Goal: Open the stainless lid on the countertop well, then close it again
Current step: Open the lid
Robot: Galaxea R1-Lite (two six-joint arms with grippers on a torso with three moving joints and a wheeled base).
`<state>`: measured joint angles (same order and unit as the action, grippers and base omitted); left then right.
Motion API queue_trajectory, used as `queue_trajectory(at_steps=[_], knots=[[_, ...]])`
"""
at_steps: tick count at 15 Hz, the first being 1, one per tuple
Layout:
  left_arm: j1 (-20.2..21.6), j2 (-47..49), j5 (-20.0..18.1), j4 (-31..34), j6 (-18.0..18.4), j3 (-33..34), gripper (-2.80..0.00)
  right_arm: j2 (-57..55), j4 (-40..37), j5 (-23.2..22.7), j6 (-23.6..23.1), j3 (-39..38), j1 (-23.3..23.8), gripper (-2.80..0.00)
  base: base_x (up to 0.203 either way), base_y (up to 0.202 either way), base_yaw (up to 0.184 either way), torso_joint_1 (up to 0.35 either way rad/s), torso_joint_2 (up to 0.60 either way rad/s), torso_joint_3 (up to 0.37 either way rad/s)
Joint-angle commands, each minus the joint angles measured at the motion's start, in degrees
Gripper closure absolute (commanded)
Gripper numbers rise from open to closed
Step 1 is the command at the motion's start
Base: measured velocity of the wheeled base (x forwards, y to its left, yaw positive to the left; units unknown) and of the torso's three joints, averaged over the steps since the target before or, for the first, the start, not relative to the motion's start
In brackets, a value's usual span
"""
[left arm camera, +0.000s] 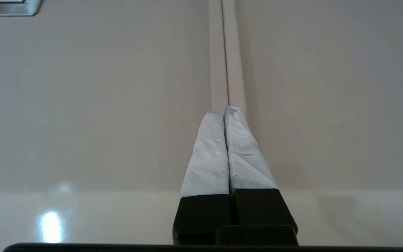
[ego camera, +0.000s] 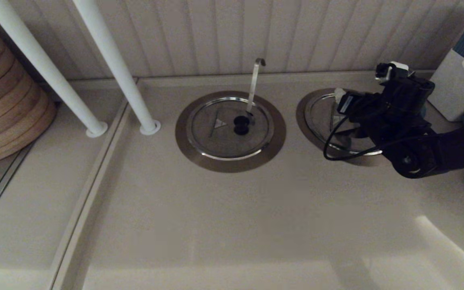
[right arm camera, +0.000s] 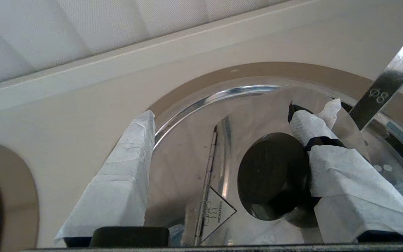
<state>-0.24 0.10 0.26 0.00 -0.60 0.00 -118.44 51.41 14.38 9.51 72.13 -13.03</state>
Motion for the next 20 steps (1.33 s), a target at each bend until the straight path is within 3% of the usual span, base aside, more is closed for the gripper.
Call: queue_trajectory(at_steps=[1, 20], knots=[[0.0, 0.0, 0.0, -0.1, 0.0, 0.0, 0.0, -0.8, 0.5, -0.2, 0.0, 0.1, -0.9, -2.8, 0.0, 0.0, 0.0, 0.0, 0.0, 0.0], [0.0, 0.0, 0.0, 0.0, 0.0, 0.0, 0.0, -0.5, 0.7, 0.8, -1.2, 0.2, -6.7, -2.8, 0.0, 0.0, 0.0, 0.003, 0.0, -0.001]])
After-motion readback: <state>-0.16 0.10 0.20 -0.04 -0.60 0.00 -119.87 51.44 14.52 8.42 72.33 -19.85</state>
